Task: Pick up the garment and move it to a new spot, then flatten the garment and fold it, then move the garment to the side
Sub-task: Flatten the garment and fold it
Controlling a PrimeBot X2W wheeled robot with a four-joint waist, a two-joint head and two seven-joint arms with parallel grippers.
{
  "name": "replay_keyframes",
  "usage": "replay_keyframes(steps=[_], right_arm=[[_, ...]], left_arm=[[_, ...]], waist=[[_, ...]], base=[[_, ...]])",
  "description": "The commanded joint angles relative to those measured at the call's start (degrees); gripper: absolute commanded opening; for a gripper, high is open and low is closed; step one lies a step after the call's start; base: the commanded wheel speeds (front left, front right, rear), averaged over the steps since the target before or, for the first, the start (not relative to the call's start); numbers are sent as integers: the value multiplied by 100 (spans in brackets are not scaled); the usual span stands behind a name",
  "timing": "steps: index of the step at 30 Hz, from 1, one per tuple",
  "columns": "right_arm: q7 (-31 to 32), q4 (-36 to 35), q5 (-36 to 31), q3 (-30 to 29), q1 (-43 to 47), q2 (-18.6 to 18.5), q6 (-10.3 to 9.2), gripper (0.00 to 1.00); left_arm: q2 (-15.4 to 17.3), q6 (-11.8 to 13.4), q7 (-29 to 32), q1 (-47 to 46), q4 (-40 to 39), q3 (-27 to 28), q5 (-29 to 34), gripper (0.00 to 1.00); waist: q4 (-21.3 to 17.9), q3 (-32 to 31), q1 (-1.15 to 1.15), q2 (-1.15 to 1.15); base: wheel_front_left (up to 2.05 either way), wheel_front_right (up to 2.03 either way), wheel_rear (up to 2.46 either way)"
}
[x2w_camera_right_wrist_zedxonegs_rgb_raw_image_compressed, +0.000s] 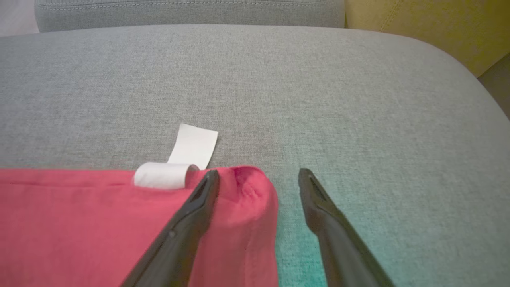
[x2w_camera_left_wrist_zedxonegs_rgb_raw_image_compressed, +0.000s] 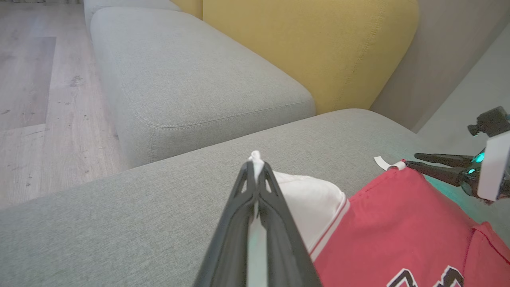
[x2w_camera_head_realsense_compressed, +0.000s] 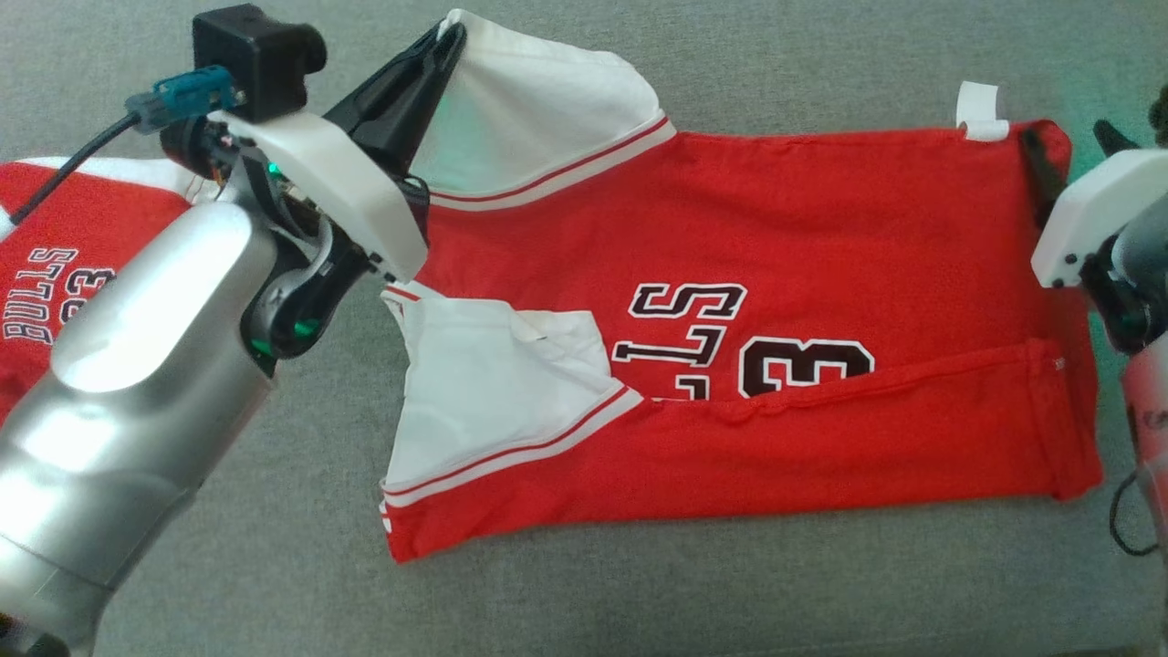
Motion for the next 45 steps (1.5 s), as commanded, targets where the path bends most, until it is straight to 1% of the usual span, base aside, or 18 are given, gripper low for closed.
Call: replay_keyframes(steps=[1,6,11,12,13,14,15,17,19,23,27,34,40,45], right_arm=[[-54,-122,56,97,-121,-92,-4,100],[-154,177,138,199,-271,-54,-4,100],[-118,480,221,388,-342,-42,-4,100],[-104,533,242,412,-356,-45,-4,97],[-86,587,268,435,-369,-45,-4,70],[-65,636,293,464,-384,-44,-4,32],[-45,681,322,490,-399,-42,-4,0],[-33,740,383,548,-426,-32,-4,0],[-177,721,435,557,-490,-43,-4,0],[-657,668,441,493,-670,-70,-4,0],[-1079,665,518,361,-887,11,-4,0],[-1660,615,744,376,-1305,169,-4,0],[-1995,686,1022,384,-1687,324,-4,0],[-2150,846,1186,445,-1862,364,-4,0]], left_arm=[[233,49,3,-115,-174,210,12,0],[278,114,39,-82,-294,205,5,0],[303,152,60,-68,-330,185,17,0],[304,158,64,-67,-334,181,17,0],[303,164,67,-66,-337,178,17,0],[304,169,70,-65,-337,176,15,0],[310,171,71,-63,-329,175,14,0],[327,179,63,-61,-293,178,18,0],[342,212,30,-56,-241,205,16,0],[342,331,-121,-77,-92,358,-32,0],[349,356,-273,-238,118,476,6,0],[239,182,-493,-785,755,560,155,0],[18,-21,-768,-1384,1556,579,320,0],[-210,-153,-1078,-1683,2080,623,324,0]], waist=[[4,11,0,0],[3,66,0,0],[-13,90,0,0],[-16,93,0,0],[-21,94,0,0],[-27,94,0,0],[-35,93,0,0],[-53,88,0,0],[-76,85,0,0],[-123,80,0,0],[-156,120,0,0],[-213,272,0,0],[-264,369,0,0],[-261,345,0,0]], base=[[0,0,0],[0,0,0],[0,0,0],[0,0,0],[0,0,0],[0,0,0],[0,0,0],[0,0,0],[0,0,0],[0,0,0],[0,0,0],[0,0,0],[0,0,0],[0,0,0]])
